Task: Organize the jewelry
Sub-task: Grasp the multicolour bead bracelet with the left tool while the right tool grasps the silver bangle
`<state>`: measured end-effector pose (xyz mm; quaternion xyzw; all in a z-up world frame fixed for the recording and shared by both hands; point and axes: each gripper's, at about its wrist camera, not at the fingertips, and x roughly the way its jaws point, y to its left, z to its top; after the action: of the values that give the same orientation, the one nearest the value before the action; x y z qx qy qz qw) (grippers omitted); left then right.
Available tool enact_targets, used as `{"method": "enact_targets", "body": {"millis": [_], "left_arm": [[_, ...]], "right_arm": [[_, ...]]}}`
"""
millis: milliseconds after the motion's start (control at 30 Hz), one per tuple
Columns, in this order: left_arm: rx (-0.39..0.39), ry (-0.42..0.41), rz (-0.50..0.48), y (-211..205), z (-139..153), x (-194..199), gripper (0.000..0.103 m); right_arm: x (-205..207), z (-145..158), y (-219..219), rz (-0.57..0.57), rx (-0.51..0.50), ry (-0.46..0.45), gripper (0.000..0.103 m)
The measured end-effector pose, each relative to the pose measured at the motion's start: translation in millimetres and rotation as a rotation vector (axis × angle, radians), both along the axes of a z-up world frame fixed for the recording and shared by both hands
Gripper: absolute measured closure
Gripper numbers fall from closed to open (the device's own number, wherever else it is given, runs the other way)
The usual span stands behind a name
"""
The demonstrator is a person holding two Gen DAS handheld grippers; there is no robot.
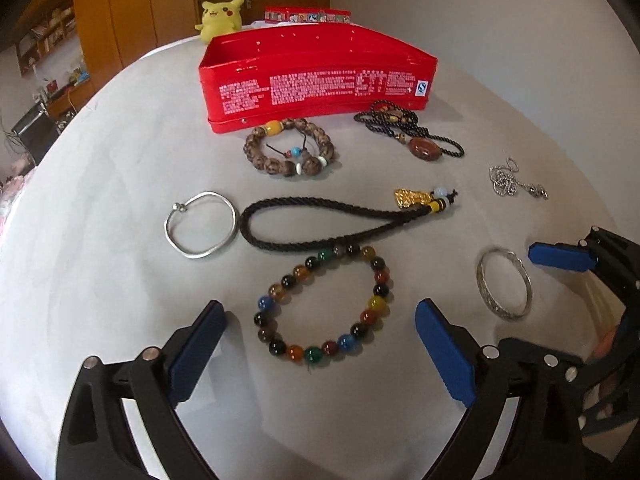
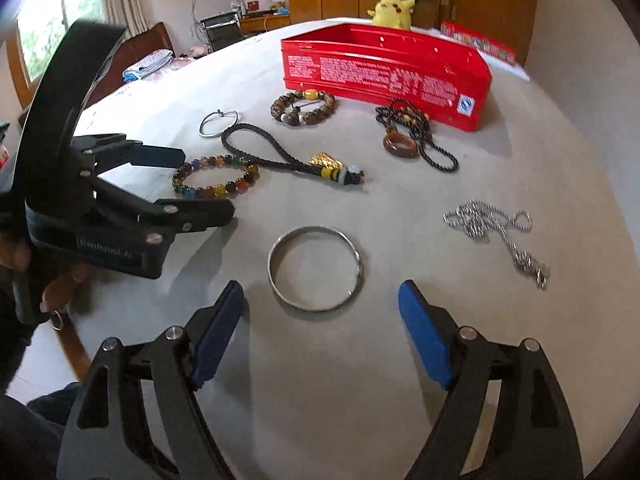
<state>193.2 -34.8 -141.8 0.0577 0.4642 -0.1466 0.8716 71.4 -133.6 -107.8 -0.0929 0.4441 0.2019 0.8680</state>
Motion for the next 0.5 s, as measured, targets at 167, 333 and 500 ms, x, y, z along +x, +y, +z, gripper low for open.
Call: {"method": "enact_targets", "body": {"millis": [167,333,500], "left_arm": [[0.014,-0.020,-0.006,-3,3,-2,0.042],[-0.013,-0.005,-0.005,1,6,-1,0.087],[-0.051,0.001,0.006,9,14,-5,0.096]], "right_arm": [[8,1,0,0.018,0.029,-0.004,0.050],[10,2,-1,0.028,0.035,0.003,0.055],[13,4,-4,0.027,0.058,0.018,0.055]]}}
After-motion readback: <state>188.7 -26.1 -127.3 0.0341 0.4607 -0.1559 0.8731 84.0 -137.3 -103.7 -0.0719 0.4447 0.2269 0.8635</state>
